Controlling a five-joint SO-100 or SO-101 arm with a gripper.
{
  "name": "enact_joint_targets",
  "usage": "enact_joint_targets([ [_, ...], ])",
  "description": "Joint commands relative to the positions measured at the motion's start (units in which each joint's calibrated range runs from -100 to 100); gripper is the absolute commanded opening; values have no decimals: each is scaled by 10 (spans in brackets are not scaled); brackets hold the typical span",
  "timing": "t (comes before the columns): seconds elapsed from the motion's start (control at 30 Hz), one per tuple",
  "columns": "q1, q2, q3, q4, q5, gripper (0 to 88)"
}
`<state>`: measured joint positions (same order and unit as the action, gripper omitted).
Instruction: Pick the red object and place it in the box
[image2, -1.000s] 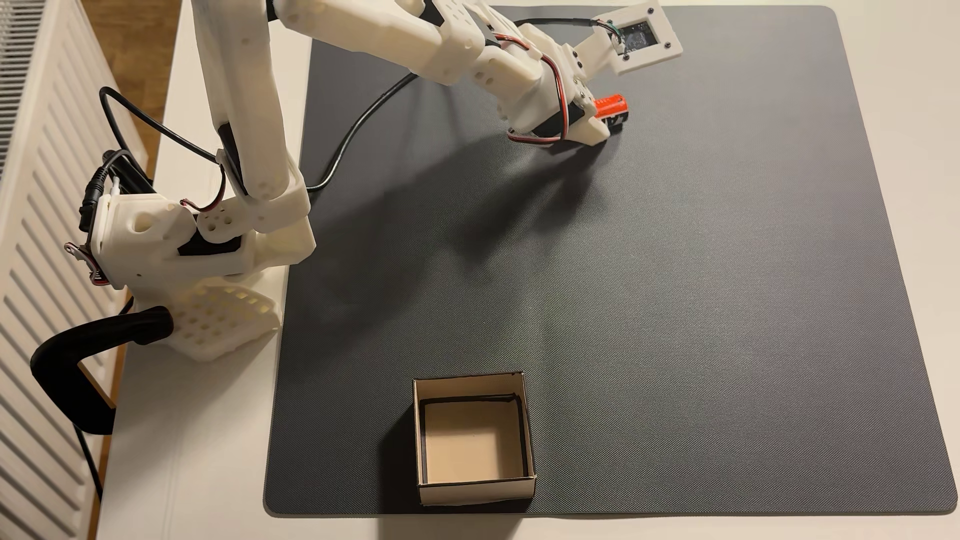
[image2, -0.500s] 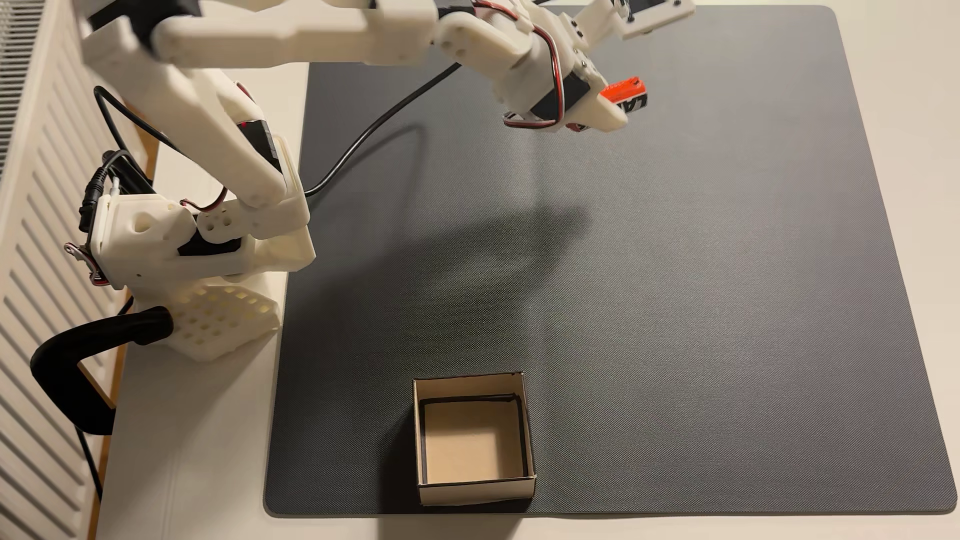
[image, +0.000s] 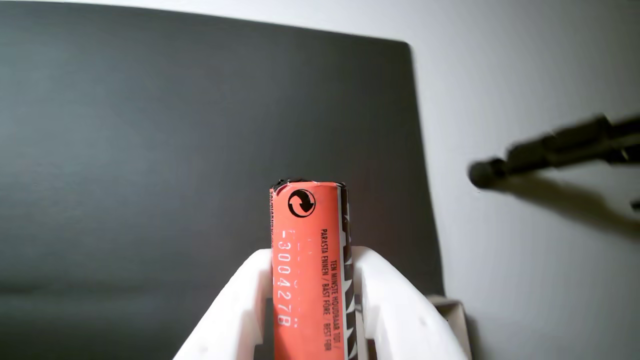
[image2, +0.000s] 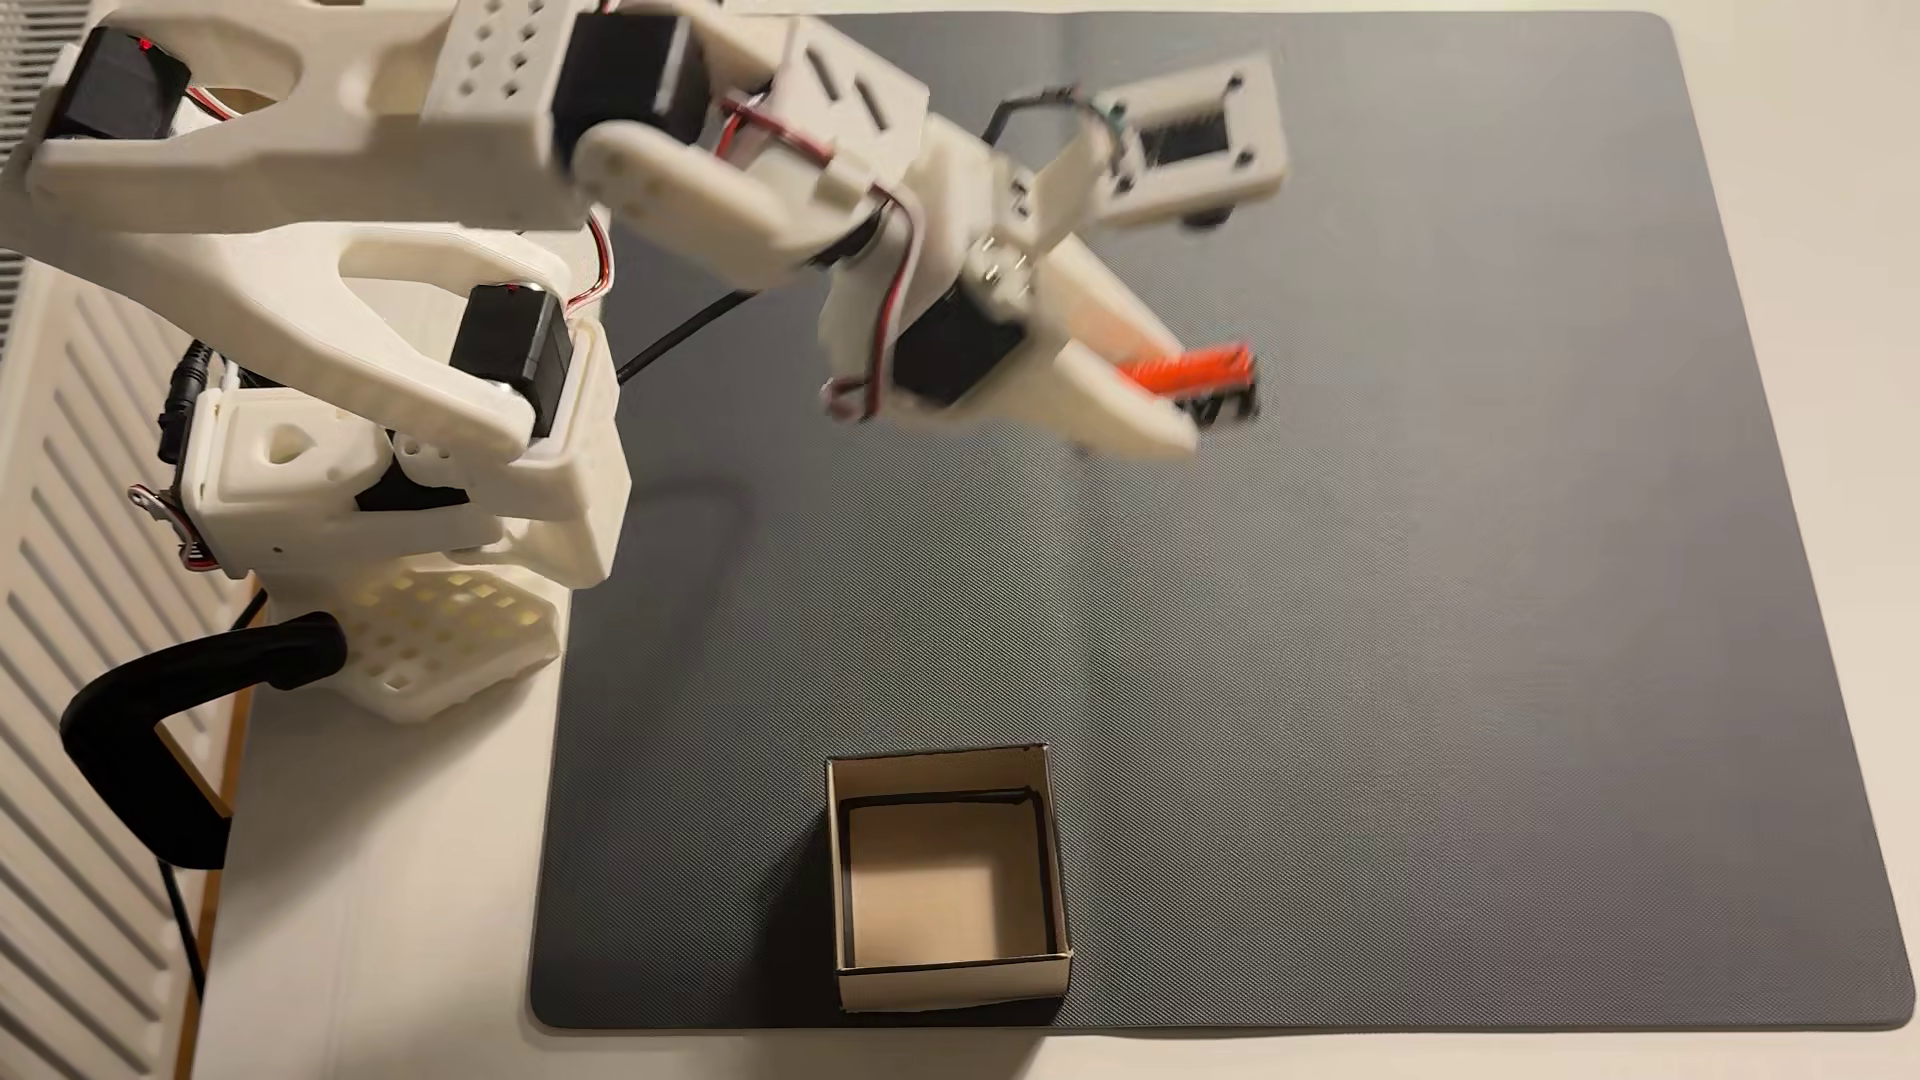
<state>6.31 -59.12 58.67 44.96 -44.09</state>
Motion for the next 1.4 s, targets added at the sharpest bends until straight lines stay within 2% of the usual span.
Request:
enact_joint_targets([
  [0.0,61,-53,44,-6,9,8],
  [0.47,186,-216,202,-6,39,7],
  [1.0,198,-394,344,-6,42,8],
  [1.37,198,-400,352,-6,42,20],
])
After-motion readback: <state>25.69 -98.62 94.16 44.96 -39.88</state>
